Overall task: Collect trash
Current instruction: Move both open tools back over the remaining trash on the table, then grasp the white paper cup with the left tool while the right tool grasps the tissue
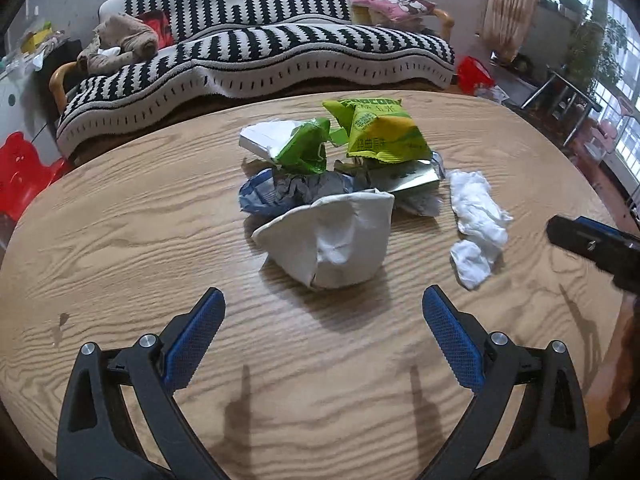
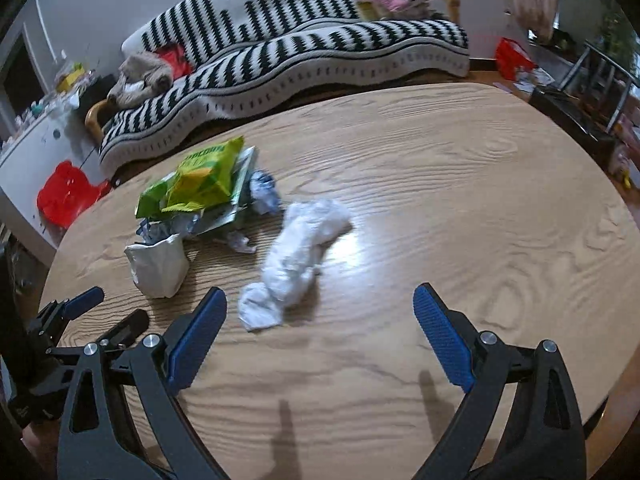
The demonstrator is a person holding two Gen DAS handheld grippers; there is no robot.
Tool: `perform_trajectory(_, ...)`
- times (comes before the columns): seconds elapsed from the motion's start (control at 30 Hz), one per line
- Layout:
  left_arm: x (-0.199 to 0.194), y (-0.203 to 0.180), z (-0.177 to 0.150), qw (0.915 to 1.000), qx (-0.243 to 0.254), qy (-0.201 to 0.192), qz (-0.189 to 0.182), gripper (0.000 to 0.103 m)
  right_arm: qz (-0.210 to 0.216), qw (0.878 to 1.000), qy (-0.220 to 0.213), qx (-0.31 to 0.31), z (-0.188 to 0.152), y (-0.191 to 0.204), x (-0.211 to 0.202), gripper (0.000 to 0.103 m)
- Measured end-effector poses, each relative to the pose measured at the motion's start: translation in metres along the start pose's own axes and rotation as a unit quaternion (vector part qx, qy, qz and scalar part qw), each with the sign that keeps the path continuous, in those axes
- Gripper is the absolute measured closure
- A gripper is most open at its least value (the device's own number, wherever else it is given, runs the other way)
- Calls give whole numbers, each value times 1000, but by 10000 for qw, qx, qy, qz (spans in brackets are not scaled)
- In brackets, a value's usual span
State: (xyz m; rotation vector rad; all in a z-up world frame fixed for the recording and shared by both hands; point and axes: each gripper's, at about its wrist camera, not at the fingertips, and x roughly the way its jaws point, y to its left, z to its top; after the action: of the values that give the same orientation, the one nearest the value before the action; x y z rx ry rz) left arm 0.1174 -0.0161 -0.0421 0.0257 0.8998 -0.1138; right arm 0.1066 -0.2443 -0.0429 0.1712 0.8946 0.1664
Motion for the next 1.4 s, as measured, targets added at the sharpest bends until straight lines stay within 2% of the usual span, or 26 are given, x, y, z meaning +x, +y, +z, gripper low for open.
perform_trajectory(0.13,18,-5,0,9998,138,140,66,7,-15,9999,70,-110,6,14,21,12)
perform_trajectory(0.23,32,2,2,9997,11,185,179,7,-24,9997,178,-148,9,18,37,15)
perform_trajectory(0.4,43,11,8,9995,-219,175,126,7,-80,9994,287,-172,12,23,58,16)
perform_trajectory(0.47,44,10,10,9996,-218,137,105,7,-124,9991,361,-207,11,25,66,22)
perform_trajectory(0.53,42,7,12,9998,-182,74,86,7,-130,9989,406,-213,11,26,72,37)
perform_trajectory(0.6,39,4,13,9999,-119,3,99,8,-169,9986,427,-258,11,27,75,45)
perform_trajectory(0.63,38,3,13,9999,-105,-34,85,10,-174,9984,437,-304,10,27,75,58)
perform_trajectory(0.67,37,3,13,9999,-86,-55,42,17,-173,9983,435,-336,10,28,75,65)
perform_trajectory(0.73,36,1,13,10000,-43,-32,-25,21,-99,9983,483,-326,8,27,73,79)
perform_trajectory(0.83,30,-1,11,9999,-28,-35,-152,22,-20,9984,468,-307,7,24,66,80)
perform_trajectory(0.93,21,-7,11,9999,116,-37,-68,22,-17,9987,336,-394,7,25,49,80)
perform_trajectory(1.13,0,-14,13,9993,47,-154,-330,23,-73,9988,104,-465,3,16,14,80)
perform_trajectory(1.4,-19,-49,9,9982,272,-240,-472,23,-277,9989,-46,-366,-7,-20,-28,80)
